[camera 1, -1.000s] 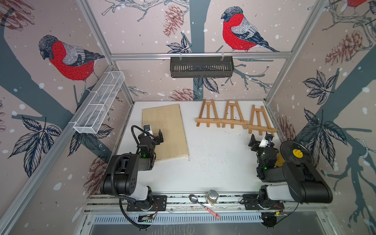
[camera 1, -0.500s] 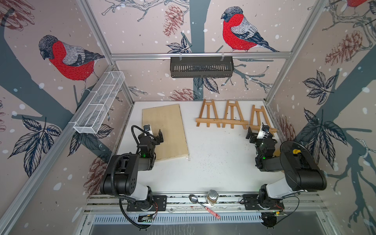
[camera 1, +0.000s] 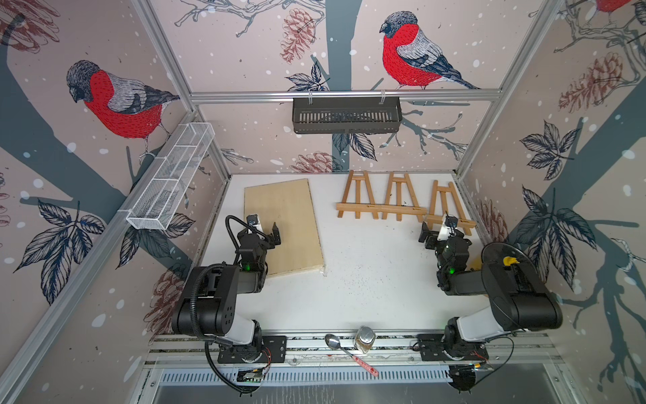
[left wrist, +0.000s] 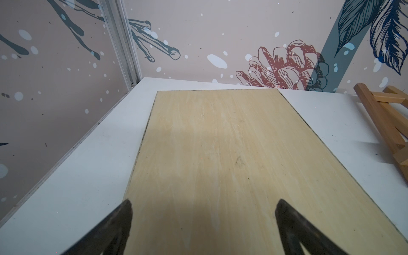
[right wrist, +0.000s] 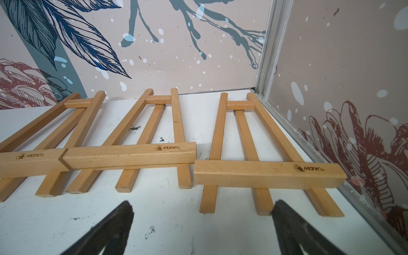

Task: Disassemble the easel
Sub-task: Reset both arms

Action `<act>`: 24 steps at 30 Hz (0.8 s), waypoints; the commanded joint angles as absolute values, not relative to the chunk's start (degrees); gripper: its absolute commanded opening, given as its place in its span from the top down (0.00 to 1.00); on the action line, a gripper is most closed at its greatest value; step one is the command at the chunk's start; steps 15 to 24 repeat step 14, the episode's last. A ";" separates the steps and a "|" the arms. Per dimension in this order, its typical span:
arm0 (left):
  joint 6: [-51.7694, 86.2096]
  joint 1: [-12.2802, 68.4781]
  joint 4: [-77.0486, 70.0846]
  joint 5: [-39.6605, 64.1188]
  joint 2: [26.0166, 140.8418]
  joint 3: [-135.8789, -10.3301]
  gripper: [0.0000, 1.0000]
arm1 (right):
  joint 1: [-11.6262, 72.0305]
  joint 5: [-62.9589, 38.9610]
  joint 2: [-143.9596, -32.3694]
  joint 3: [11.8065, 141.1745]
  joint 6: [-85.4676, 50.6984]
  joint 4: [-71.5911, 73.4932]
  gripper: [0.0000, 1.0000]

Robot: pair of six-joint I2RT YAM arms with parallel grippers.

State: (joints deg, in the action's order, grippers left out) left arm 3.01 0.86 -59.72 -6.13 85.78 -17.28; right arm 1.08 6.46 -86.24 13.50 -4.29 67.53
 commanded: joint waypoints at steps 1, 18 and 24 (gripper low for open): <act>2.81 0.88 -61.15 -6.20 85.61 -17.31 0.01 | 1.19 7.73 -86.03 13.43 -3.61 68.64 0.01; 2.82 0.88 -61.12 -6.17 85.61 -17.28 0.01 | 0.52 6.48 -85.96 13.54 -4.03 68.19 0.01; 2.82 0.88 -61.12 -6.17 85.61 -17.28 0.01 | 0.52 6.48 -85.96 13.54 -4.03 68.19 0.01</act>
